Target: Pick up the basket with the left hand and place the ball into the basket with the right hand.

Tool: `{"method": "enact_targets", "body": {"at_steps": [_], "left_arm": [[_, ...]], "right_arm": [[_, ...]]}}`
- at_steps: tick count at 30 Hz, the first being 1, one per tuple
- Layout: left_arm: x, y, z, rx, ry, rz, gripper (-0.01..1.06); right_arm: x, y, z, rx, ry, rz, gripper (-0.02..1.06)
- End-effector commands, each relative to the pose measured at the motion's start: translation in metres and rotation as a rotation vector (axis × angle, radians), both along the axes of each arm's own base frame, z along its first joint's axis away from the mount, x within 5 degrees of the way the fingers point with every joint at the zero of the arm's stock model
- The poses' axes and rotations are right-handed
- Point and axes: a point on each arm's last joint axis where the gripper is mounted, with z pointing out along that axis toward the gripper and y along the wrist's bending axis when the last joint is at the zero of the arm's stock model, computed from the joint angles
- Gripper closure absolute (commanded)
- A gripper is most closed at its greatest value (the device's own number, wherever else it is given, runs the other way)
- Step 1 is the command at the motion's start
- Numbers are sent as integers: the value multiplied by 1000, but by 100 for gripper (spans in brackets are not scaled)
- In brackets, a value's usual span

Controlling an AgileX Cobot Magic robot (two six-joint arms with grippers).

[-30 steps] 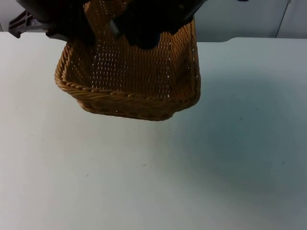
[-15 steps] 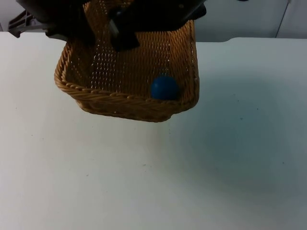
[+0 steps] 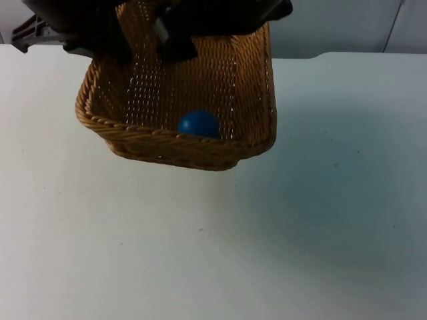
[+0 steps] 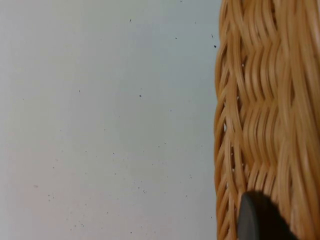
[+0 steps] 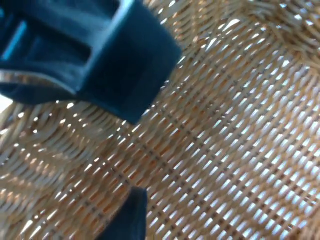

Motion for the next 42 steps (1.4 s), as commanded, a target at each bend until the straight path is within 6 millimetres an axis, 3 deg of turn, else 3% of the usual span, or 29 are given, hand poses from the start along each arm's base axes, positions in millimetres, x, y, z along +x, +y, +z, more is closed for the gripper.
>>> {"method": "enact_targets", "body": {"at_steps": [1, 11, 18, 26, 27, 30, 31, 37, 42], "left_arm": [[-1, -1, 6, -26, -7, 13, 105], [-1, -1, 6, -26, -7, 13, 105], [-1, -1, 6, -21, -5, 8, 105], [-1, -1, 5, -16, -6, 6, 105], [-1, -1, 5, -16, -6, 6, 105], [-1, -1, 5, -16, -6, 6, 105], [-1, -1, 5, -16, -6, 6, 105], [-1, -1, 5, -15, -6, 6, 105], [-1, -1, 5, -12, -7, 4, 105]], "right_arm": [[-4, -3, 17, 20, -16, -8, 0], [-21, -19, 69, 93, -75, -39, 0], [-15, -36, 84, 112, -122, -105, 0], [16, -107, 100, 94, -160, -288, 0], [16, -107, 100, 94, -160, -288, 0], [27, -145, 104, 63, -166, -381, 0], [27, -145, 104, 63, -166, -381, 0], [38, -190, 105, 15, -177, -466, 0], [45, -212, 108, 4, -219, -485, 0]]}}
